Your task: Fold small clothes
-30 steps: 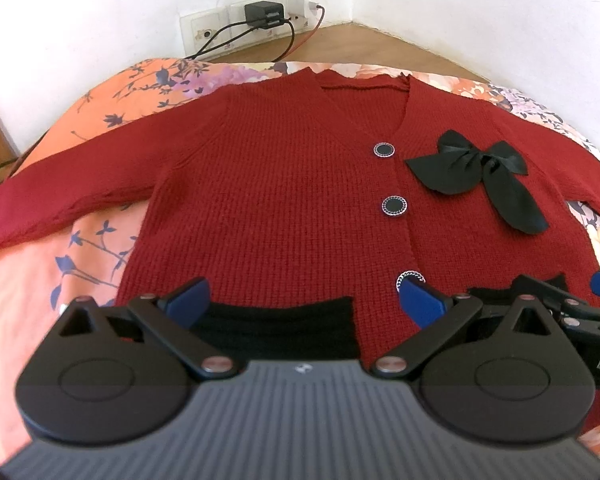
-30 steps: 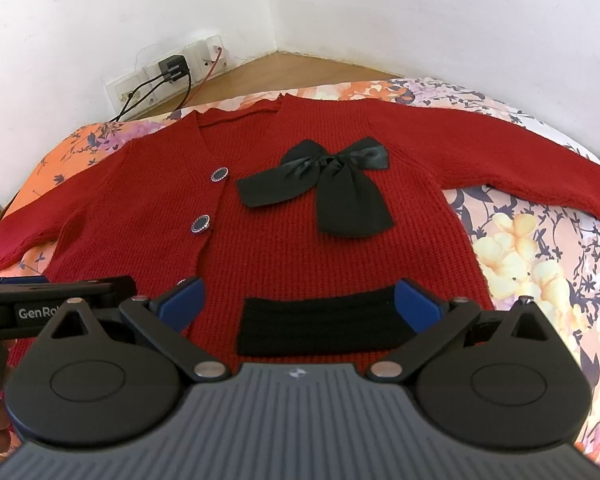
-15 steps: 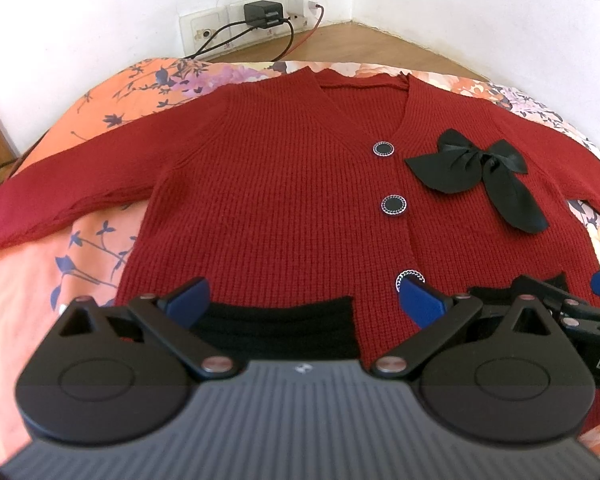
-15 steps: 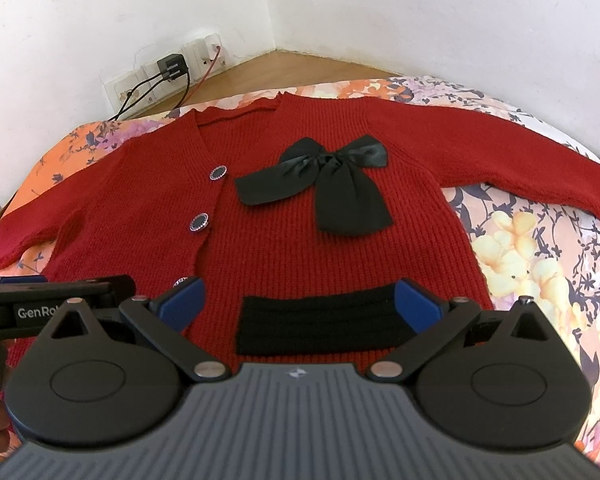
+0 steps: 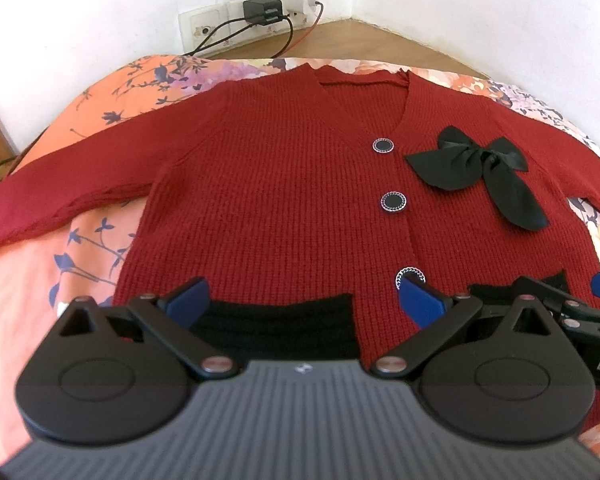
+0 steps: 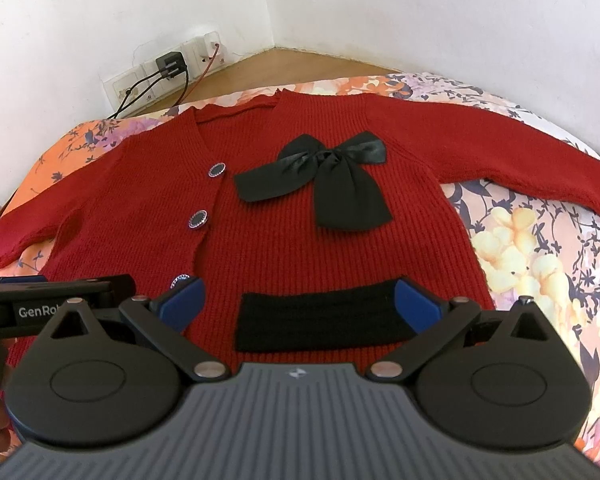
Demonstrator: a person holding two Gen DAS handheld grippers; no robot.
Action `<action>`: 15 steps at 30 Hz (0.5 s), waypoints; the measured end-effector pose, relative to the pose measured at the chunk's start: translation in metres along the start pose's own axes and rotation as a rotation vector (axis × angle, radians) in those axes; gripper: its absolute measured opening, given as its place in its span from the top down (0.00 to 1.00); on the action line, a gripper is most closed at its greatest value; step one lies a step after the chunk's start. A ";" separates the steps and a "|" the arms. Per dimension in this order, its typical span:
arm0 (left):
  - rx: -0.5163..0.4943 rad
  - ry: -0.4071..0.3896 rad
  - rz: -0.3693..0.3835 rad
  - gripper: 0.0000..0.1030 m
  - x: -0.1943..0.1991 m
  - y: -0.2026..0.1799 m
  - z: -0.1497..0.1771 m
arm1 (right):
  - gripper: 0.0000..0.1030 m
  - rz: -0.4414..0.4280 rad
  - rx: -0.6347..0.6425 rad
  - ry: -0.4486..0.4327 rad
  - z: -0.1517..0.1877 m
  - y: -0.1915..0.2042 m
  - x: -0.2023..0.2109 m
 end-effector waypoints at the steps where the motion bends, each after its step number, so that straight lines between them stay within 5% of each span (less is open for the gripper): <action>1: 0.000 -0.001 0.000 0.00 0.000 0.000 0.000 | 0.00 -0.001 0.001 0.000 0.000 0.000 0.000; 15: -0.001 0.002 0.000 0.00 -0.001 -0.001 0.000 | 0.00 0.003 -0.001 0.006 0.000 0.001 0.000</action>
Point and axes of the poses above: each gripper's, at about its wrist camera, not at the fingertips, and x roughly against the way its jaws point, y to its left, z to its underside, the point moved 2 cm from there along -x, roughly the way its jaws point, and after that the axes turned 5 degrees about -y, right-handed, at the moved point
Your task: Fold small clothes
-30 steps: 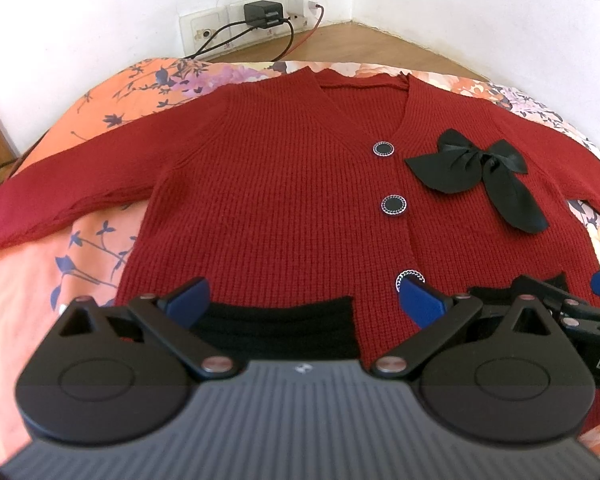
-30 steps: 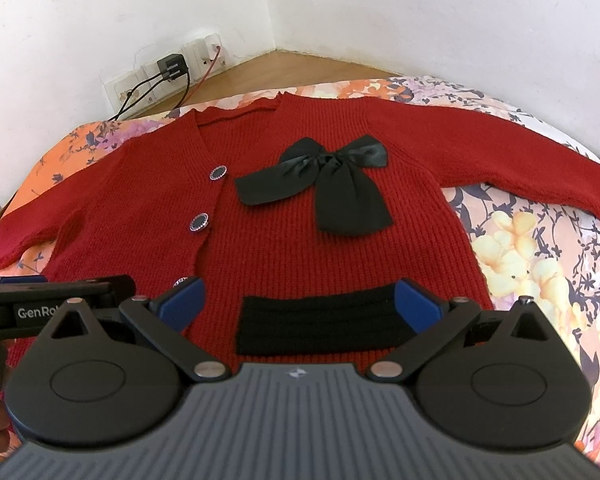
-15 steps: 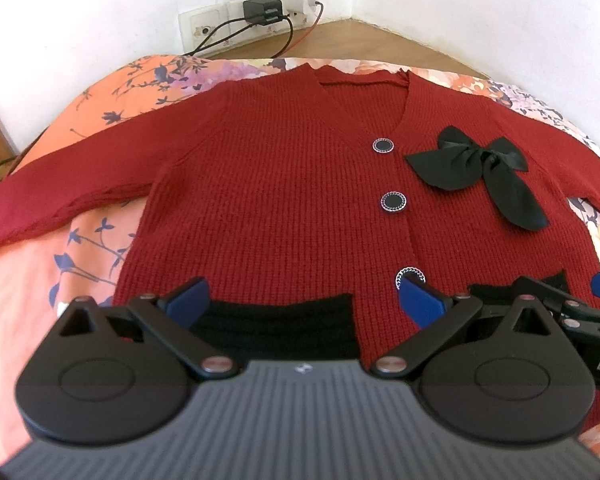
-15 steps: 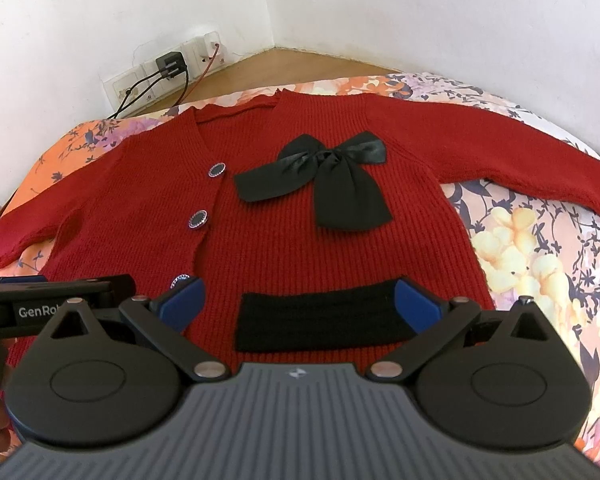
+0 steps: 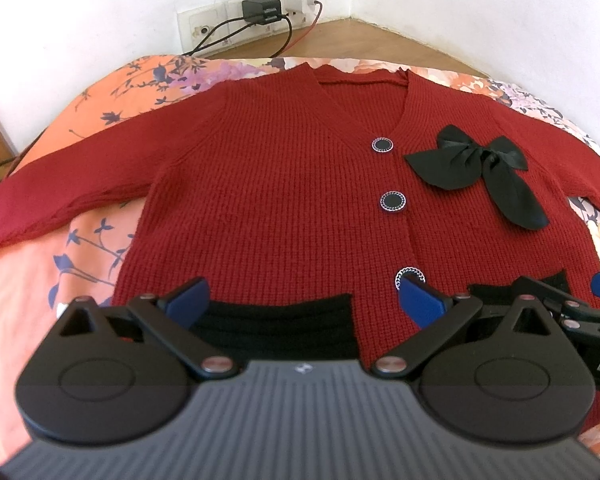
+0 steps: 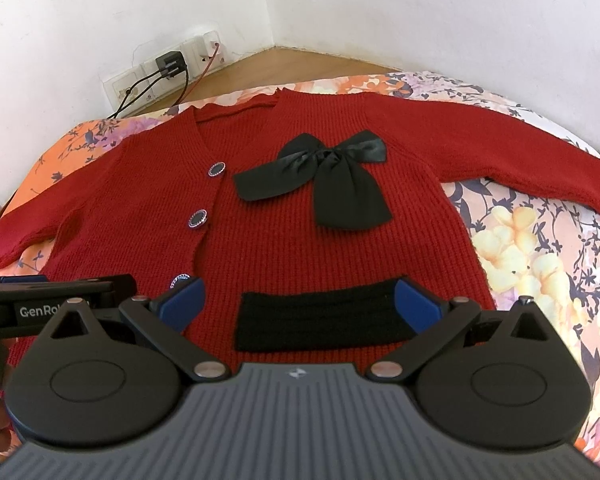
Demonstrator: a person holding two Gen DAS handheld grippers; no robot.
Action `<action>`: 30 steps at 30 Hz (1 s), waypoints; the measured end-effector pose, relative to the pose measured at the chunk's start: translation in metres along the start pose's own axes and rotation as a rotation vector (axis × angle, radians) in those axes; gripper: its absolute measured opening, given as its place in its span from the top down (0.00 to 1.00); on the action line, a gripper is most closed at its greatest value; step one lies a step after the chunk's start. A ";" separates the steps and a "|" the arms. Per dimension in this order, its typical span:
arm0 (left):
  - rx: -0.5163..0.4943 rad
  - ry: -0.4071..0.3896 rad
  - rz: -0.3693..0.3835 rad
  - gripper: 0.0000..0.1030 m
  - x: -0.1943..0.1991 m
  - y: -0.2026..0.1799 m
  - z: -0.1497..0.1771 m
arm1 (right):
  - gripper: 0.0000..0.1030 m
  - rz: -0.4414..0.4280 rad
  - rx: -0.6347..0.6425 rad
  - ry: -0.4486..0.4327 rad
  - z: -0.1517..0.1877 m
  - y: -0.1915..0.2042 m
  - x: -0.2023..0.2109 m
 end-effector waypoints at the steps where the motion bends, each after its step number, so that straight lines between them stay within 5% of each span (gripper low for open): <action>1: -0.001 0.001 0.000 0.00 0.000 0.000 0.000 | 0.00 0.000 -0.001 0.002 0.000 0.000 -0.001; 19: 0.006 0.014 -0.011 0.00 -0.010 -0.004 -0.008 | 0.00 -0.024 -0.061 -0.017 -0.006 -0.024 0.001; 30: -0.034 0.007 0.004 0.00 -0.017 -0.025 -0.022 | 0.00 0.028 -0.151 -0.091 -0.023 -0.086 0.012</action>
Point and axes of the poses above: each gripper's, at about its wrist camera, not at the fingertips, and x roughly against the way its jaws point, y to its left, z to its underside, the point moved 2 cm from there along -x, roughly the way its jaws point, and after that the axes turned 5 degrees about -y, right-handed, at the moved point
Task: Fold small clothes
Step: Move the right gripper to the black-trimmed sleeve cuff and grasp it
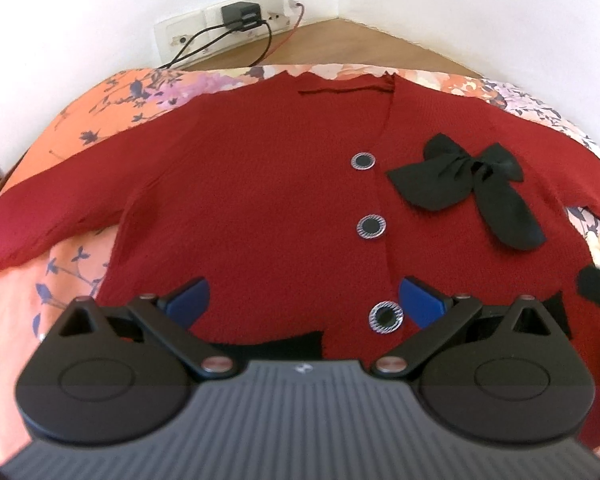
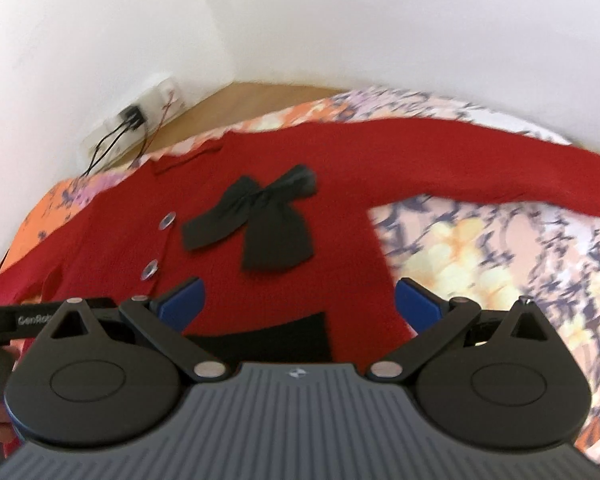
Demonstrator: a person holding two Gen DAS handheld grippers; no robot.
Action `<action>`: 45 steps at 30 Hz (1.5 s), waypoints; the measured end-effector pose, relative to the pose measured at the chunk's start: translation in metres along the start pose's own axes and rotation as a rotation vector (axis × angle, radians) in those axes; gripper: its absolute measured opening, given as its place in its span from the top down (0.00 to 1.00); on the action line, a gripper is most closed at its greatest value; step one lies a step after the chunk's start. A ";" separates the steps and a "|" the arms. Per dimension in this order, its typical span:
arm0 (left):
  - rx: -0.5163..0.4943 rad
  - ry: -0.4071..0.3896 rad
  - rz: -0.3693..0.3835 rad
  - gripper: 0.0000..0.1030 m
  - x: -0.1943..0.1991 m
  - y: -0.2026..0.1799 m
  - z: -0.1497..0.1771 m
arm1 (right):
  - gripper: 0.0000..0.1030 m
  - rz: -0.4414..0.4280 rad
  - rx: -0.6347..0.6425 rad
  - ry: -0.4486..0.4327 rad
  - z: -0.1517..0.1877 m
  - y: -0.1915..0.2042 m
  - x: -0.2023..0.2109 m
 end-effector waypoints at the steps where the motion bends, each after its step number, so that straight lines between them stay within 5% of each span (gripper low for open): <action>1: -0.002 0.000 0.002 0.00 -0.001 -0.002 -0.001 | 0.00 0.012 -0.010 -0.008 -0.003 -0.008 0.001; 19: -0.039 0.018 0.042 0.00 -0.033 -0.064 -0.015 | 0.00 0.214 -0.163 -0.095 -0.041 -0.159 -0.008; 28: -0.057 0.071 0.088 0.00 -0.054 -0.094 -0.012 | 0.00 0.296 -0.361 -0.100 -0.045 -0.240 -0.015; 39: -0.092 0.094 0.054 0.00 -0.066 -0.103 -0.004 | 0.00 0.283 -0.483 -0.112 -0.041 -0.276 -0.034; 45: -0.076 0.071 0.043 0.00 -0.064 -0.103 0.000 | 0.00 0.302 -0.450 -0.146 -0.040 -0.275 -0.039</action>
Point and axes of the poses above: each gripper's, at about its wrist camera, not at the fingertips, and x roughly against the way its jaws point, y to its left, z to its underside, the point moved 2 cm from there along -x, roughly the way its jaws point, and after that the axes turned 5 degrees about -y, right-handed, at the moved point
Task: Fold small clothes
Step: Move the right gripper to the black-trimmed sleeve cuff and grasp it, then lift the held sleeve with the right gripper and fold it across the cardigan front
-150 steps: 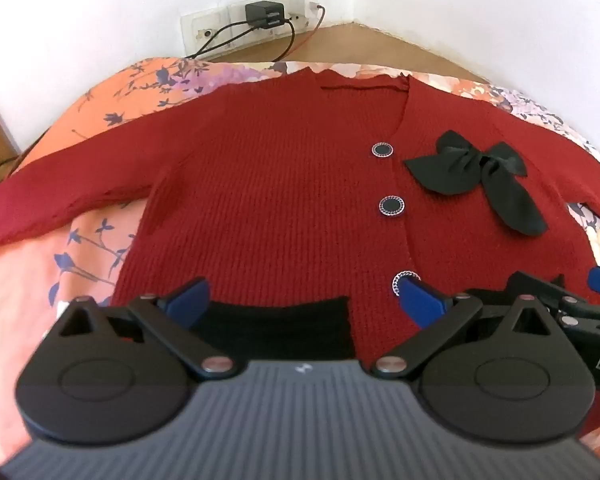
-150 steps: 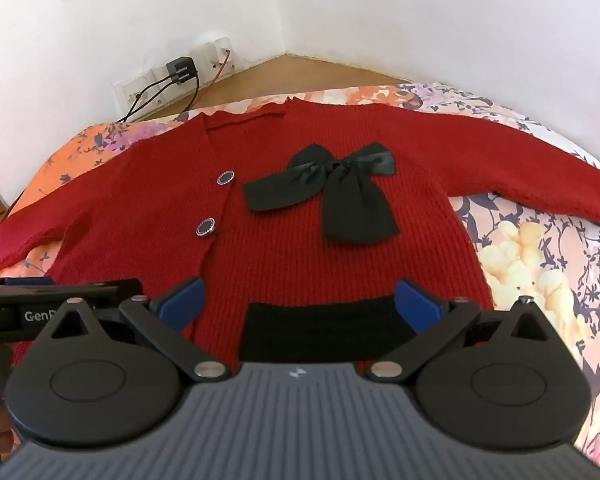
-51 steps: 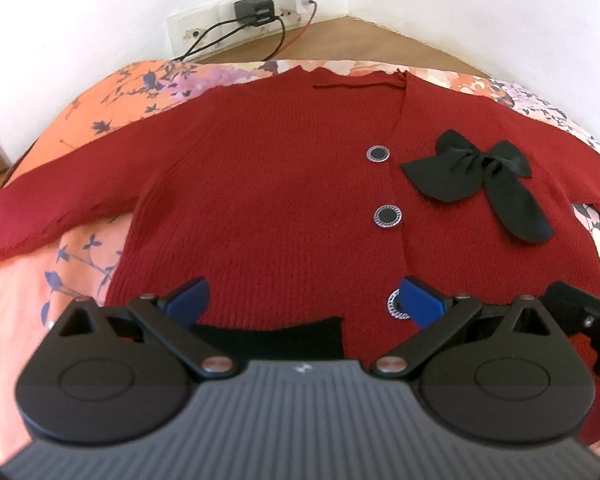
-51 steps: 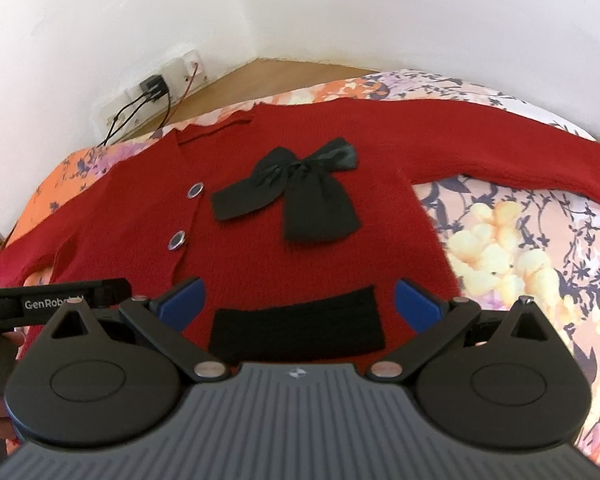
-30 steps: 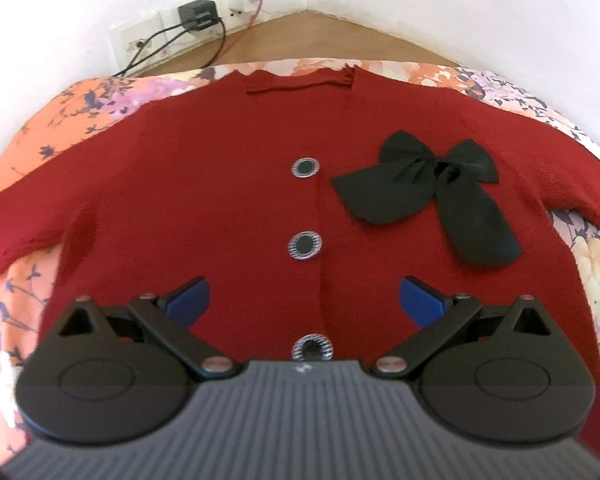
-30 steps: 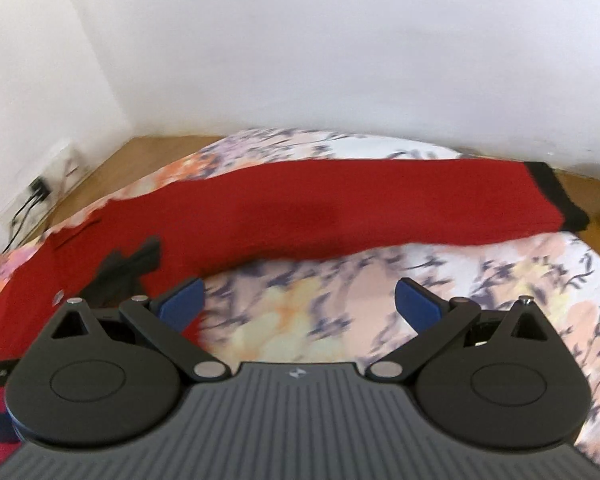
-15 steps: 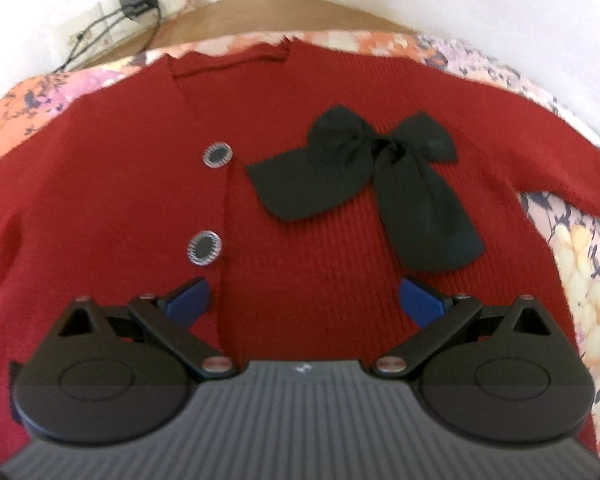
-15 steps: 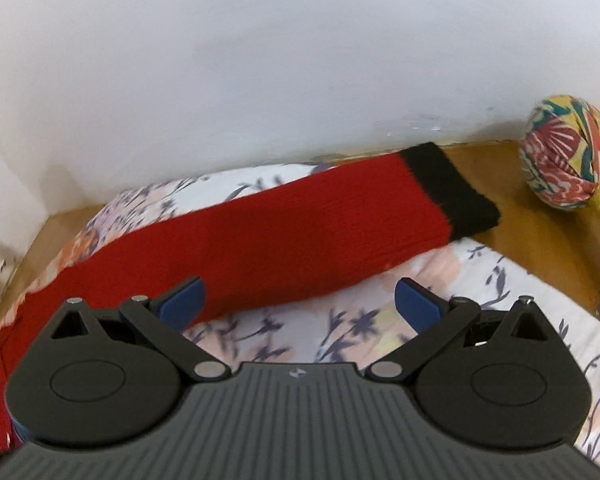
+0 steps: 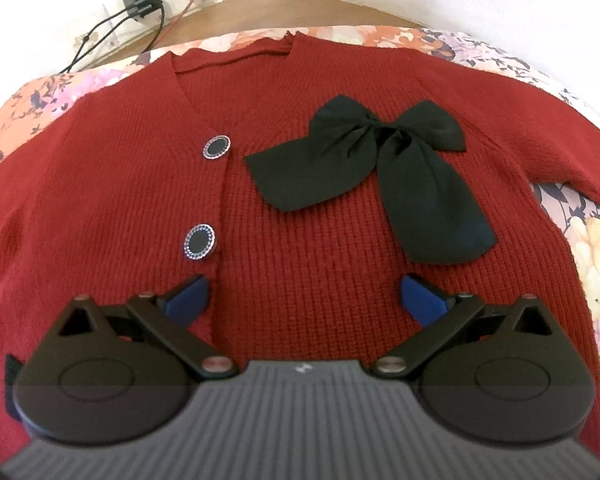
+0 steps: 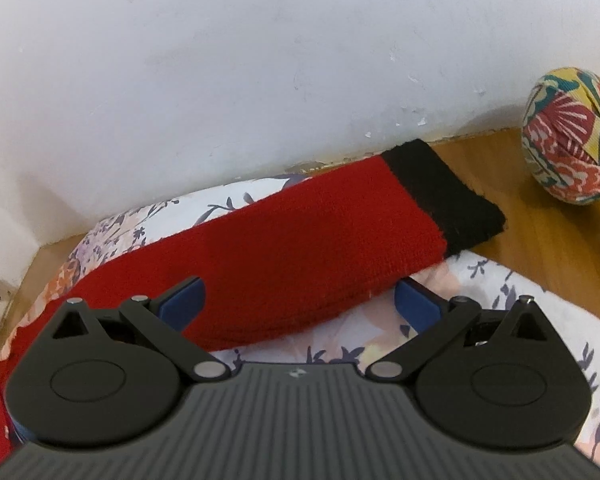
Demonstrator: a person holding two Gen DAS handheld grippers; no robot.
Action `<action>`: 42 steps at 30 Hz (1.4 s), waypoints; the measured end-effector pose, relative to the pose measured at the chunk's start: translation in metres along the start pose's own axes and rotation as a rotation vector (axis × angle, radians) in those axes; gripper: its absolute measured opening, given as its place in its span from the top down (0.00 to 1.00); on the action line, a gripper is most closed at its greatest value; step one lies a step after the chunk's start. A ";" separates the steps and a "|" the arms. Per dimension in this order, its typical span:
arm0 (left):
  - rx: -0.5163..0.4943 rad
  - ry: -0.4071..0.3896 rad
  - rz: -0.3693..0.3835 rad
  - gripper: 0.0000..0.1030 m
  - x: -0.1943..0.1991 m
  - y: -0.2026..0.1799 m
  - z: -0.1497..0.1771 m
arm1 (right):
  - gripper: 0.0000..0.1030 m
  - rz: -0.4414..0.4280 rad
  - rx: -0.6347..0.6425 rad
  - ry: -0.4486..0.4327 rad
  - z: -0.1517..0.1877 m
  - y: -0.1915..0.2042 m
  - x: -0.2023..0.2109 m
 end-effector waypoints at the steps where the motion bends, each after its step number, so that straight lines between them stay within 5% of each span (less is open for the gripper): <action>1: 0.002 0.004 0.000 0.00 0.000 0.000 0.000 | 0.00 0.000 0.008 -0.008 0.001 0.001 0.000; 10: 0.002 0.007 -0.009 0.00 0.001 -0.001 -0.002 | 0.00 -0.048 -0.065 -0.106 -0.001 -0.005 0.005; 13: -0.012 0.004 -0.015 0.00 0.002 -0.003 -0.002 | 0.08 -0.060 -0.042 -0.132 -0.001 -0.003 0.001; 16: -0.012 0.008 0.000 0.00 0.002 -0.001 -0.002 | 0.26 -0.037 -0.124 -0.125 -0.001 -0.010 -0.005; 19: -0.020 0.004 0.015 0.00 0.002 0.001 -0.002 | 0.53 -0.001 -0.150 -0.133 -0.003 -0.015 -0.008; 21: -0.028 0.002 0.021 0.00 0.002 0.001 -0.002 | 0.80 0.011 -0.158 -0.131 -0.003 -0.019 -0.009; 23: -0.035 0.004 0.027 0.00 0.003 0.001 -0.002 | 0.87 0.001 -0.163 -0.133 -0.004 -0.023 -0.008; 42: -0.007 -0.047 0.057 0.00 0.036 0.028 -0.009 | 0.90 -0.306 -0.070 -0.267 -0.014 0.054 0.077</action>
Point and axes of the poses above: each gripper's, at about its wrist camera, not at the fingertips, and x roughly against the way its jaws point, y to its left, z to its underside, the point moved 2 cm from there along -x, roughly the way its jaws point, and after that the axes turned 5 degrees about -y, right-handed, at the moved point
